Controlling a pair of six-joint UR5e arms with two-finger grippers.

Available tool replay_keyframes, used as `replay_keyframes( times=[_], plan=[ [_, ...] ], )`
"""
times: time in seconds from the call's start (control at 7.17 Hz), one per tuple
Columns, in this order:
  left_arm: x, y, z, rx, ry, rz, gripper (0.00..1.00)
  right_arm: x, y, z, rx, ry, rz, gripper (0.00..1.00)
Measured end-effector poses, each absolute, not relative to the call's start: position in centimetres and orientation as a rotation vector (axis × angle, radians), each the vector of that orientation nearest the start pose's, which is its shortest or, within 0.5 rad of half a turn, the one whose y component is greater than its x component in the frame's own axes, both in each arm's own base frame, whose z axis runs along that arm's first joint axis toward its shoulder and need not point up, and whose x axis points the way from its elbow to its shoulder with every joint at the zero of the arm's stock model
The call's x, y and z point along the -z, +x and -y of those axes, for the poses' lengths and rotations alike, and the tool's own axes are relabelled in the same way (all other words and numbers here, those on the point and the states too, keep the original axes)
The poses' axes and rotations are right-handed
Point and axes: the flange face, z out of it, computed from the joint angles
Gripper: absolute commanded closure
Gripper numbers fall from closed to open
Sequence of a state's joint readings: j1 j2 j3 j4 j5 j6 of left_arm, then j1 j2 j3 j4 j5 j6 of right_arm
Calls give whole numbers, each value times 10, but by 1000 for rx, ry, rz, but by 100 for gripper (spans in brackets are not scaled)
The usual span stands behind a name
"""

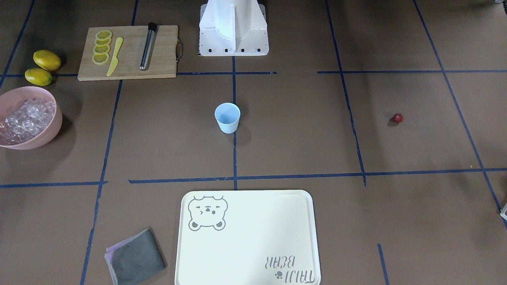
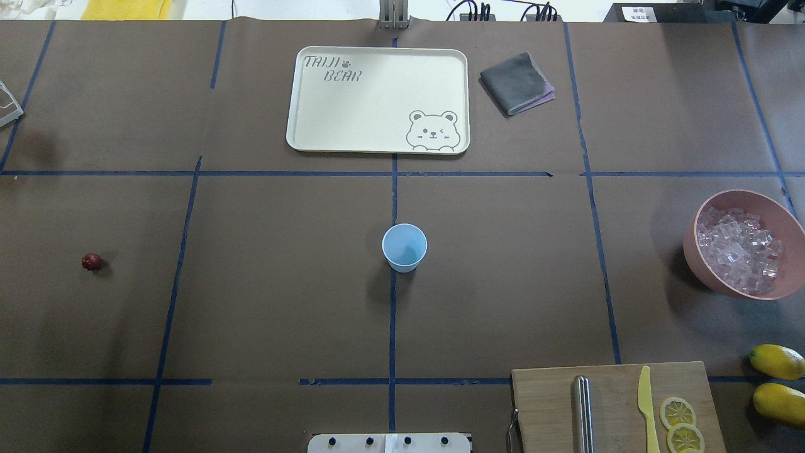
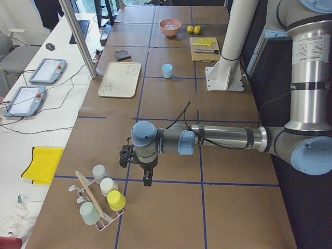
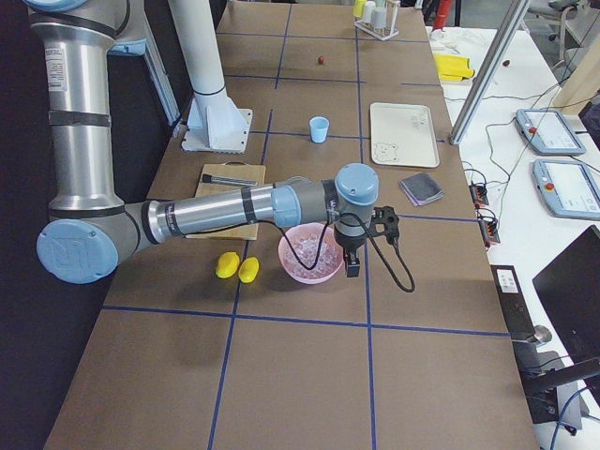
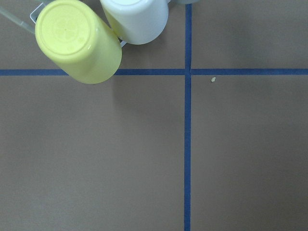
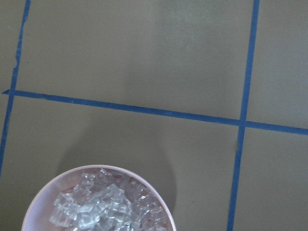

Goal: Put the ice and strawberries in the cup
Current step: 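Lower the right gripper into the pink bowl of ice cubes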

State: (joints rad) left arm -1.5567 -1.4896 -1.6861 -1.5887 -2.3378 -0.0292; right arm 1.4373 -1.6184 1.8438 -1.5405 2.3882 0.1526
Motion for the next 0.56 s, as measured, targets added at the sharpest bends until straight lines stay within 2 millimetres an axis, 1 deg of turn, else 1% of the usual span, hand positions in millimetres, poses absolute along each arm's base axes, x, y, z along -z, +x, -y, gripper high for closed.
replay_keyframes(
  times=[0.14,0.28,0.42,0.56],
  plan=[
    [-639,-57,462,-7,38,-768,0,-531,-23,458,71,106,846,6],
    [-639,-57,462,-7,40,-768,0,-530,-40,441,63,72,848,6],
    [-638,-57,462,-8,41,-768,0,-530,-58,429,56,33,842,7],
    [-638,-57,462,-8,41,-768,0,-526,-80,420,37,-3,819,8]
  ],
)
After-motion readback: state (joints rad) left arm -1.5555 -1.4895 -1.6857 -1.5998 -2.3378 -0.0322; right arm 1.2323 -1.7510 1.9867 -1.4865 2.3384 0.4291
